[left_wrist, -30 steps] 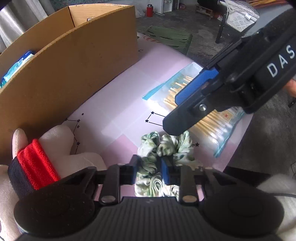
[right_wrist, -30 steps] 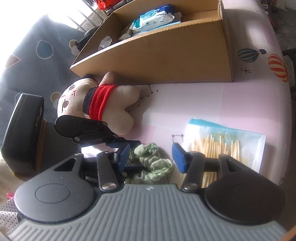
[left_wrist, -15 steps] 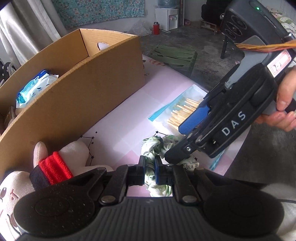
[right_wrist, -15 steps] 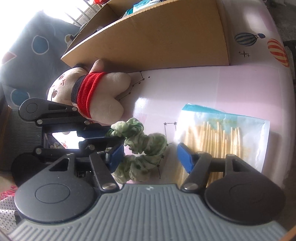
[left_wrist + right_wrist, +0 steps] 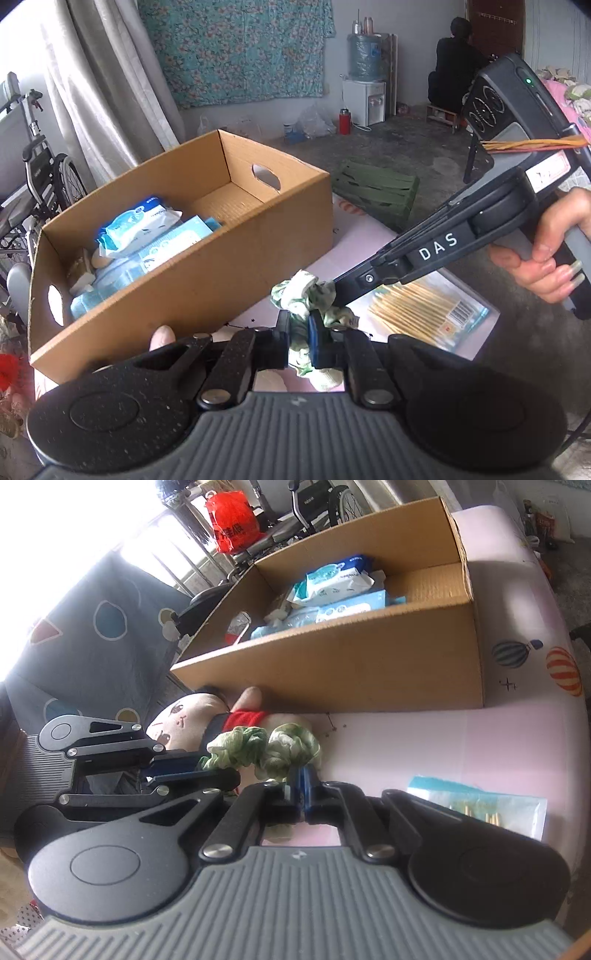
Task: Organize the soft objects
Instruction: 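Carry the scrunchie into the box onto the towel, open left gripper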
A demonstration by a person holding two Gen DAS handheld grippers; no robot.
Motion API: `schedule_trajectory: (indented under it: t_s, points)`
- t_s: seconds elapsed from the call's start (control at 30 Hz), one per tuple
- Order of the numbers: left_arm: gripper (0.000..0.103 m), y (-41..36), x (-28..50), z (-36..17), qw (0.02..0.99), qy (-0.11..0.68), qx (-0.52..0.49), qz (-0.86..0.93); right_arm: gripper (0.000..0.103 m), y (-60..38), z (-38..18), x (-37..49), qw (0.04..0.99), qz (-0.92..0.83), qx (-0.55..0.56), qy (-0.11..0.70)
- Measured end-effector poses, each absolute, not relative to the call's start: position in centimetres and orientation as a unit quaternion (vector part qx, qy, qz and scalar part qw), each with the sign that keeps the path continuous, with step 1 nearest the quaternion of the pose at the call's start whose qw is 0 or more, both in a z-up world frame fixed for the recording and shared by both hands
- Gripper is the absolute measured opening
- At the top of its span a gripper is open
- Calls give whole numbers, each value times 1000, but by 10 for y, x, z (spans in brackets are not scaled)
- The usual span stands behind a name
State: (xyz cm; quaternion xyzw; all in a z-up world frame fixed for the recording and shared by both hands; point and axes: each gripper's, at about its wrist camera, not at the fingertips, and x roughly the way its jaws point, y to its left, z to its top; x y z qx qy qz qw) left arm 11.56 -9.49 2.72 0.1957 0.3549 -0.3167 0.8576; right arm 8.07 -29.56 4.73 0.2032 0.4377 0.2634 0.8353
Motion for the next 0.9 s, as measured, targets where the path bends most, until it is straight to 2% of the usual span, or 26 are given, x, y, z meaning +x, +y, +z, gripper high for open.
schedule_trajectory:
  t_s: [0.17, 0.33, 0.5, 0.7, 0.73, 0.83, 0.9]
  points:
    - [11, -72, 151, 75, 883, 325, 188, -283, 0, -278, 99, 126, 857, 282, 197, 382]
    - [11, -47, 224, 91, 888, 349, 179, -240, 0, -249, 116, 191, 860, 285, 195, 377]
    - [11, -27, 301, 56, 865, 416, 195, -202, 1, -203, 95, 262, 846, 278, 174, 419]
    - [13, -2, 368, -12, 809, 514, 244, -147, 1, -156, 41, 318, 813, 262, 143, 499]
    - [14, 0, 375, -19, 801, 524, 256, -136, 2, -151, 35, 323, 810, 260, 134, 508]
    - [26, 5, 385, -33, 772, 553, 274, -151, 4, -132, 23, 334, 799, 267, 88, 531]
    - [45, 1, 383, -34, 763, 559, 283, -161, 4, -124, 21, 338, 790, 277, 83, 541]
